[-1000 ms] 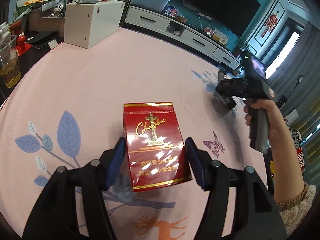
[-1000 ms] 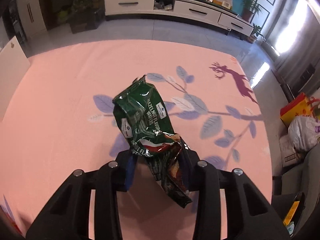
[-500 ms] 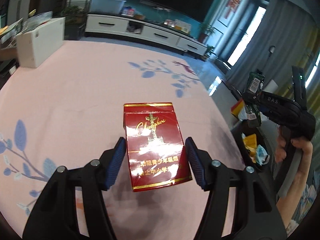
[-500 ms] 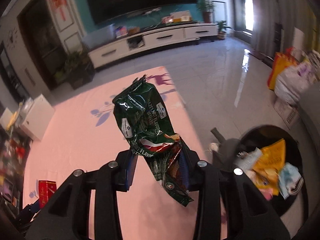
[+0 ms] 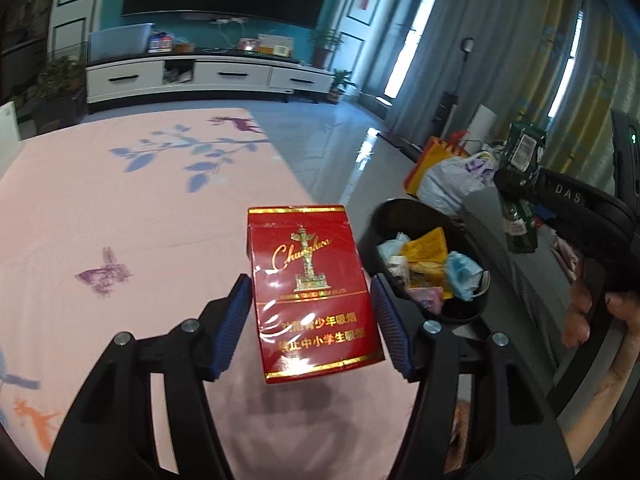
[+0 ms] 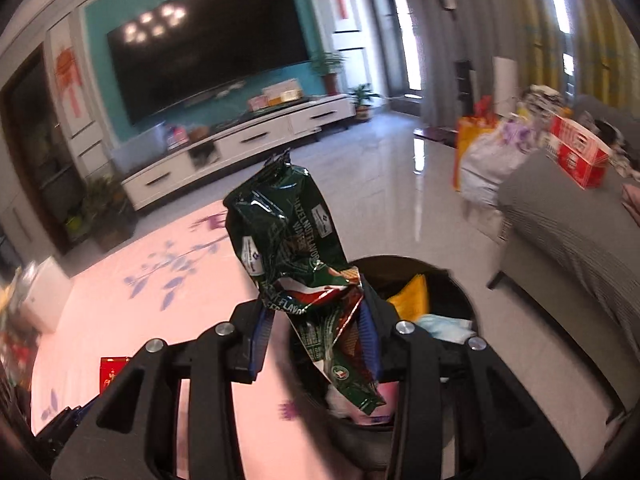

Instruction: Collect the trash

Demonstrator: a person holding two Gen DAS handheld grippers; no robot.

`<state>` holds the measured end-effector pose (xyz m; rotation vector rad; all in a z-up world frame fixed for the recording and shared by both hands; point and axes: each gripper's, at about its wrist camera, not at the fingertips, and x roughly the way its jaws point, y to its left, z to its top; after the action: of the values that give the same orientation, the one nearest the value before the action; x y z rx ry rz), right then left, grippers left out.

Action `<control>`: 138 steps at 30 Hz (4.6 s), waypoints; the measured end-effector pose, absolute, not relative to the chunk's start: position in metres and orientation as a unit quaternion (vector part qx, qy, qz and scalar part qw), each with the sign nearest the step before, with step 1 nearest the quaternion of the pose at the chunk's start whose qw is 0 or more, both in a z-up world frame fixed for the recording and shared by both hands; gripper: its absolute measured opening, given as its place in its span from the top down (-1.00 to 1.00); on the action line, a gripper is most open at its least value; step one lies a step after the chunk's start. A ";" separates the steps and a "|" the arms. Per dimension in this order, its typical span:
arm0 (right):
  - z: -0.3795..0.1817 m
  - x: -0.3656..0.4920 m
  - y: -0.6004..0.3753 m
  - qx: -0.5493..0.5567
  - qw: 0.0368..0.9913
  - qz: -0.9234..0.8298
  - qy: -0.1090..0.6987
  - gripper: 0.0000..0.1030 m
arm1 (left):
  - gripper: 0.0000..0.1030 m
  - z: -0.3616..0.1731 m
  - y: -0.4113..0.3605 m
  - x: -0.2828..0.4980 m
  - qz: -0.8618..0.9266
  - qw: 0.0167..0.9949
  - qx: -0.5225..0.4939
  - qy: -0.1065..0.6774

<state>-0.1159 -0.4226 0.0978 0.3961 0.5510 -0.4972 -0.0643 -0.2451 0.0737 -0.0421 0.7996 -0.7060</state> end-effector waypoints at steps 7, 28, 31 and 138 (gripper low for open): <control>0.077 -0.140 -0.472 0.229 0.884 -0.299 0.276 0.24 | -0.20 0.071 -0.323 -0.067 -0.384 0.842 0.000 0.379; 0.025 -0.132 -0.520 0.310 0.847 -0.284 0.324 0.24 | -0.20 0.016 -0.428 -0.048 -0.463 0.752 0.007 0.470; 0.015 -0.126 -0.527 0.327 0.841 -0.270 0.335 0.24 | -0.20 0.011 -0.436 -0.049 -0.458 0.755 0.022 0.468; 0.071 -0.166 -0.496 0.226 0.851 -0.370 0.296 -0.94 | -0.95 0.080 -0.364 -0.093 -0.380 0.836 0.059 0.392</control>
<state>-0.1659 -0.4964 0.0712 0.4752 0.6237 -0.7781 -0.0932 -0.3639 0.0801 0.1241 0.8303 -0.8054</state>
